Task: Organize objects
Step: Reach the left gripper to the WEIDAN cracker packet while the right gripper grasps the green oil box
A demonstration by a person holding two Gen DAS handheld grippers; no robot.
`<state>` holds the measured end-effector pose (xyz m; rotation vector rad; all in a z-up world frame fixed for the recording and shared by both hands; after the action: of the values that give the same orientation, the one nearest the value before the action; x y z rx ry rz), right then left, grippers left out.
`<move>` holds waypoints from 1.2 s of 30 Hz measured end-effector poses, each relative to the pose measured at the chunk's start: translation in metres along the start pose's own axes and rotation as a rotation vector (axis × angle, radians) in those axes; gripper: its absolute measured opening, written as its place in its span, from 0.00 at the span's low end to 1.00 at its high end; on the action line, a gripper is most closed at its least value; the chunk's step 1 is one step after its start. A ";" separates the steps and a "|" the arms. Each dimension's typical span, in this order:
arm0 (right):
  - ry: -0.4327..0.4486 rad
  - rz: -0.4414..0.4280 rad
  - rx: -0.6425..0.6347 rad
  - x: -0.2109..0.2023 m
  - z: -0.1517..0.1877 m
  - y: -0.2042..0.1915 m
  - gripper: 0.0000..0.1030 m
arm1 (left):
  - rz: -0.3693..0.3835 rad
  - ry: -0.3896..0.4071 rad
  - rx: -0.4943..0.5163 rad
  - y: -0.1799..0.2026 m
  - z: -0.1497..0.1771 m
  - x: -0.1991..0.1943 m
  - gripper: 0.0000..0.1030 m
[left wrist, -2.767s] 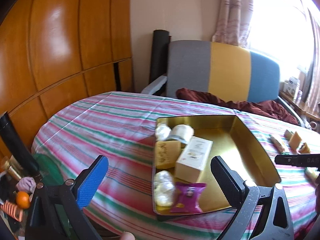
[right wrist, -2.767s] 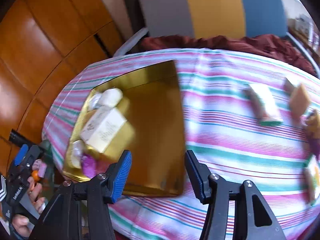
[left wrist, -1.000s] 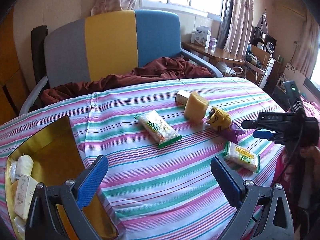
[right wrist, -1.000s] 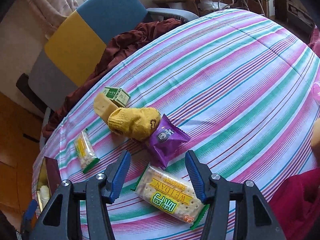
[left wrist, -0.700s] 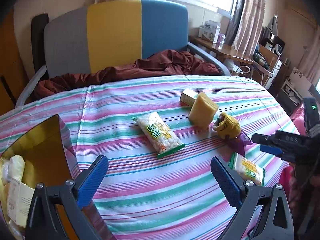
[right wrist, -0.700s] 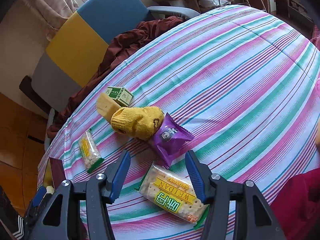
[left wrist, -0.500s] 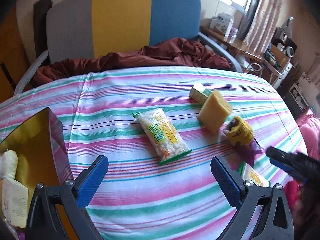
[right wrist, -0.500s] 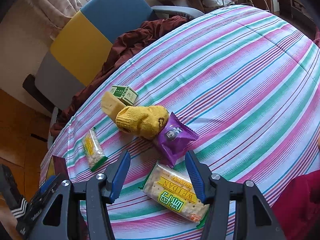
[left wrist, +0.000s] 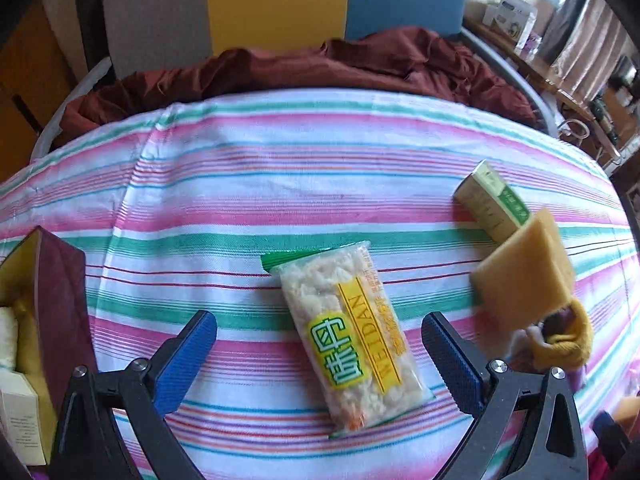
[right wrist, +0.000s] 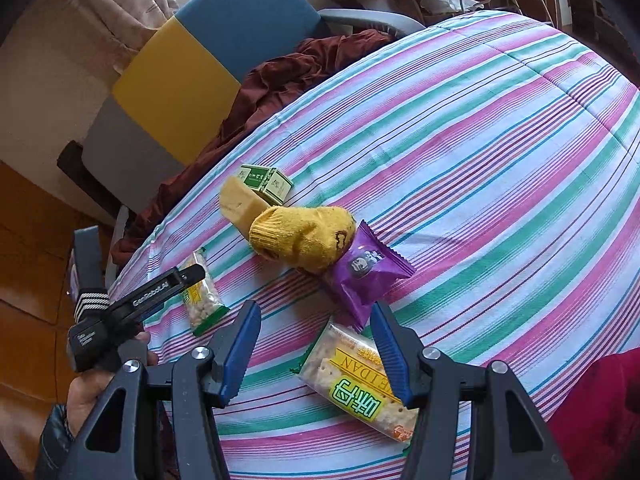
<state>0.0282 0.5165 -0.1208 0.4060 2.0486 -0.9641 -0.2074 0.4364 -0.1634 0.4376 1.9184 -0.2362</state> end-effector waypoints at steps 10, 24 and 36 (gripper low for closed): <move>-0.001 0.007 -0.001 0.000 0.000 0.000 0.56 | -0.030 0.013 0.020 -0.011 0.012 0.009 1.00; -0.010 0.056 -0.185 0.000 -0.060 -0.037 0.56 | -0.001 0.017 0.067 -0.025 0.025 -0.006 1.00; -0.165 0.135 -0.410 0.097 -0.115 -0.102 0.56 | 0.012 0.040 0.065 -0.032 0.036 -0.016 1.00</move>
<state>-0.1519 0.5316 -0.1045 0.2324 1.9762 -0.4629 -0.1847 0.3911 -0.1637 0.5003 1.9513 -0.2841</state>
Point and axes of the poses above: each gripper's, at about its wrist camera, not at the fingertips, and x roughly the way its jaws point, y to its right, z to its underside, the point moved 8 cm from there along x, roughly the way its jaws point, and after that the axes turned 1 degree about -x, right-handed, at the moved point
